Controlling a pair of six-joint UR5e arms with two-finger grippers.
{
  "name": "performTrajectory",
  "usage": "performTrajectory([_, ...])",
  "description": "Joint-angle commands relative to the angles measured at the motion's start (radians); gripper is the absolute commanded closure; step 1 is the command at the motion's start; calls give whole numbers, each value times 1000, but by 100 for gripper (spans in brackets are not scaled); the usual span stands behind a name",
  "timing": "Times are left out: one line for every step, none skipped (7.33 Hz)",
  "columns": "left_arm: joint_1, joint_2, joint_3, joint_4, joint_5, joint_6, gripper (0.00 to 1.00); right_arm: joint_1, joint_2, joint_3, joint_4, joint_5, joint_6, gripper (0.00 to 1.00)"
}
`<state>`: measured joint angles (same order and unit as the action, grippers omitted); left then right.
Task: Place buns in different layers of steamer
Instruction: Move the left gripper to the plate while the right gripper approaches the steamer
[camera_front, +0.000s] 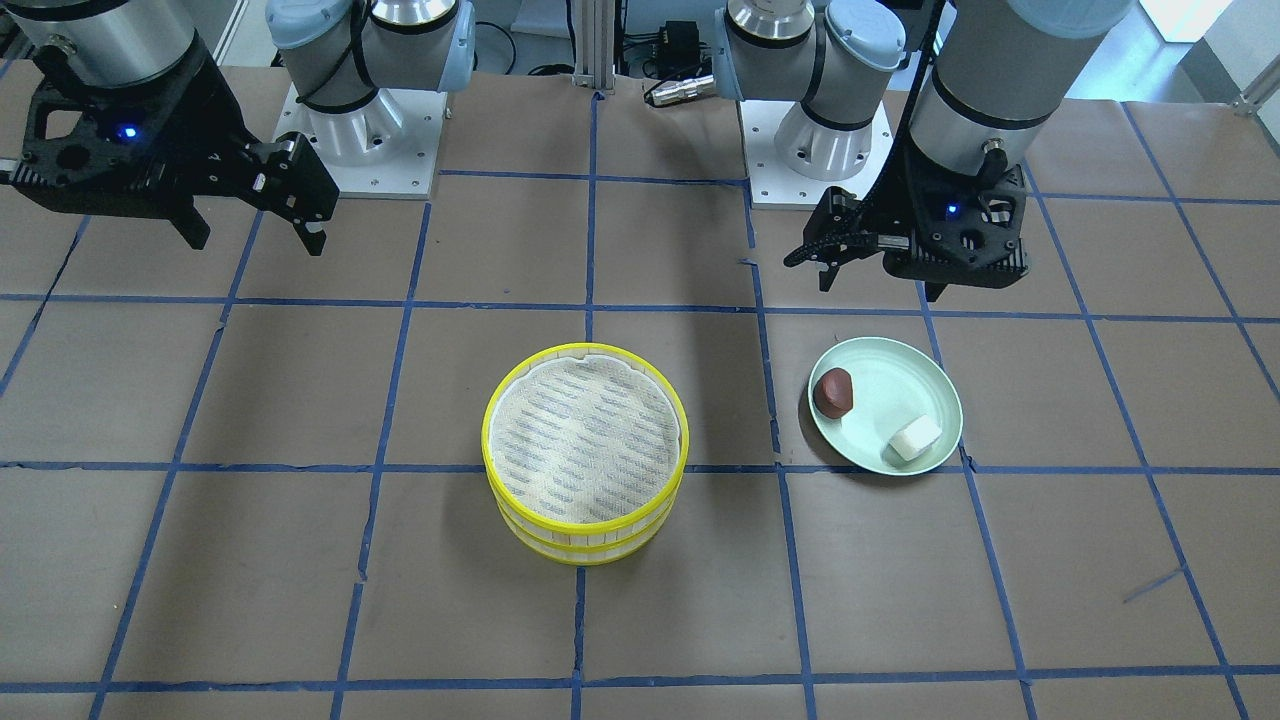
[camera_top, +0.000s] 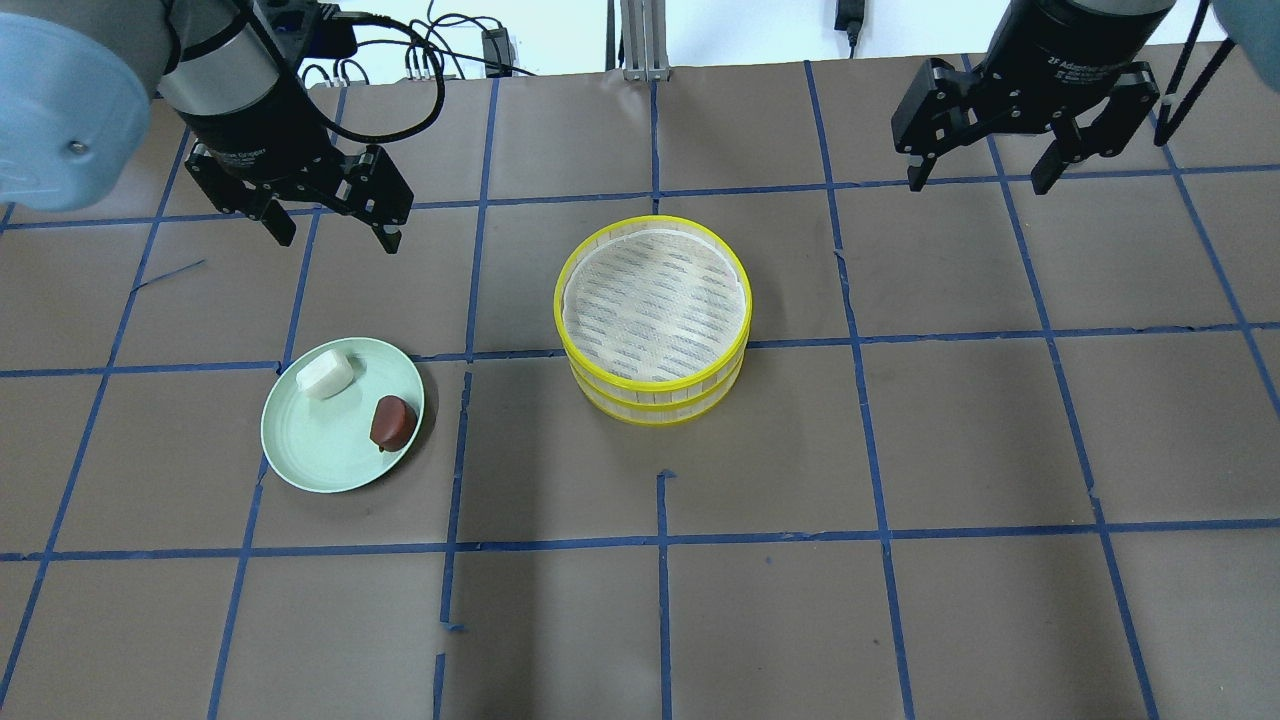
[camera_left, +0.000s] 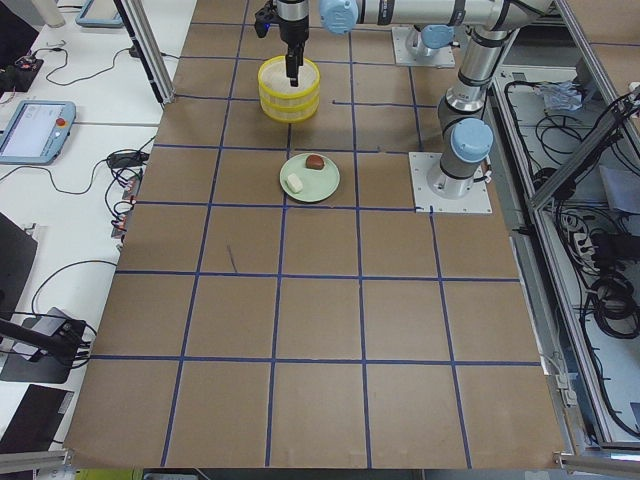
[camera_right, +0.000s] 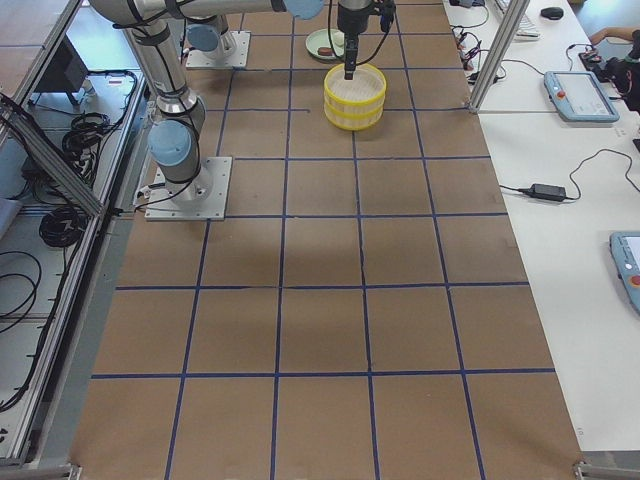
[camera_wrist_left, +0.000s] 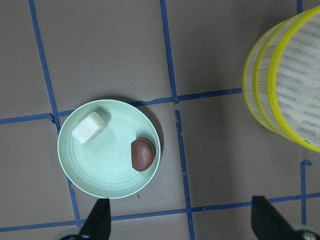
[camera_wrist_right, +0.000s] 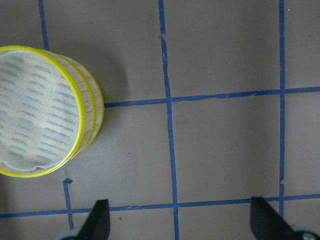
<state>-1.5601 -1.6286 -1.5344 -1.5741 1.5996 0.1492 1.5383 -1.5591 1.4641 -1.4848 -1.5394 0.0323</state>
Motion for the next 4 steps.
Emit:
performTrajectory([21,4,-16,6,10,105,0,3,-4,6,-2,1,14,0])
performTrajectory([29,4,-50,5,11,105,0,6,23,12,-17,10,76,0])
performTrajectory([40,-3,-114,53,13,105,0,38,81,13,-69,5,146,0])
performTrajectory([61,-29,-189,163,14,113,0,134,102,18,-92,-16,155,0])
